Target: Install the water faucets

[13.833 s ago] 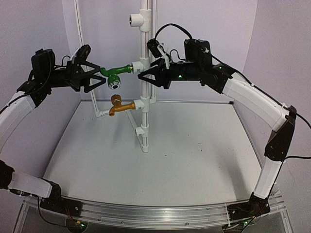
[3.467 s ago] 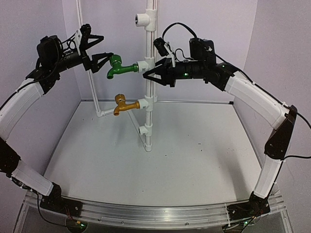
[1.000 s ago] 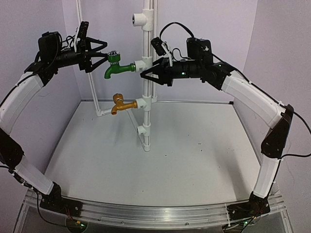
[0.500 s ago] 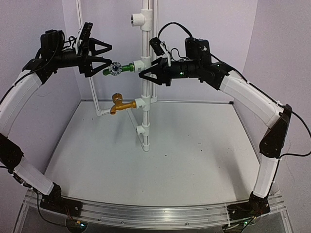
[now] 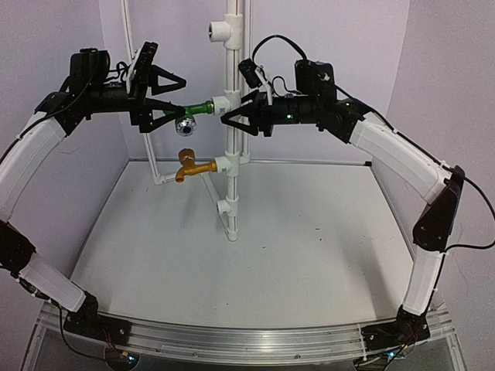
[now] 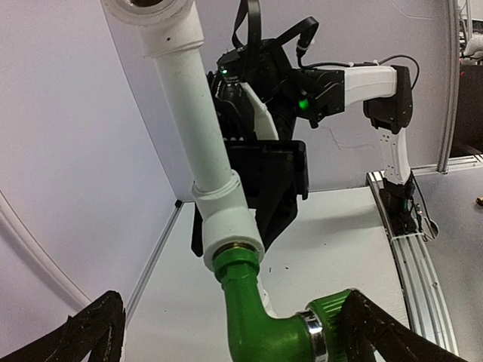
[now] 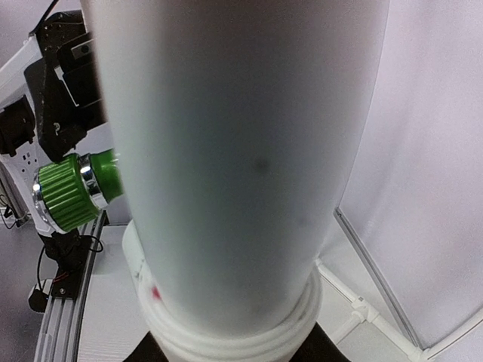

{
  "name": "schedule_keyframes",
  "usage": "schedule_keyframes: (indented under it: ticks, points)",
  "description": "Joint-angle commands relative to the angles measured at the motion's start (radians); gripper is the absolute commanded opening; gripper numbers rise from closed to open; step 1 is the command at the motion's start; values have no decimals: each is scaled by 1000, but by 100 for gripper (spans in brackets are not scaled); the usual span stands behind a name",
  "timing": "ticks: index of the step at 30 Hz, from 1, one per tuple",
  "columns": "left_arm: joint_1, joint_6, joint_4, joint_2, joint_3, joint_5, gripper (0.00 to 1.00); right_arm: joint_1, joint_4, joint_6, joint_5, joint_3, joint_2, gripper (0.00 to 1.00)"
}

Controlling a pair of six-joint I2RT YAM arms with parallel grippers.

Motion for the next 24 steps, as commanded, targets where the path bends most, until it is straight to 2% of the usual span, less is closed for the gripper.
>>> schedule_keyframes:
  ticks: [1,12,20,24]
  points:
    - [-5,-10,7,-11,-7,-60,100,-1,49,12,28,14,-3,44]
    - [-5,-20,91,-73,-195,-58,100,0,50,10,23,3,-10,45]
    - [-5,-121,201,-104,-285,-94,100,-1,51,13,24,2,-13,49]
    - [-4,-193,306,-104,-327,-179,100,0,49,15,20,1,-13,49]
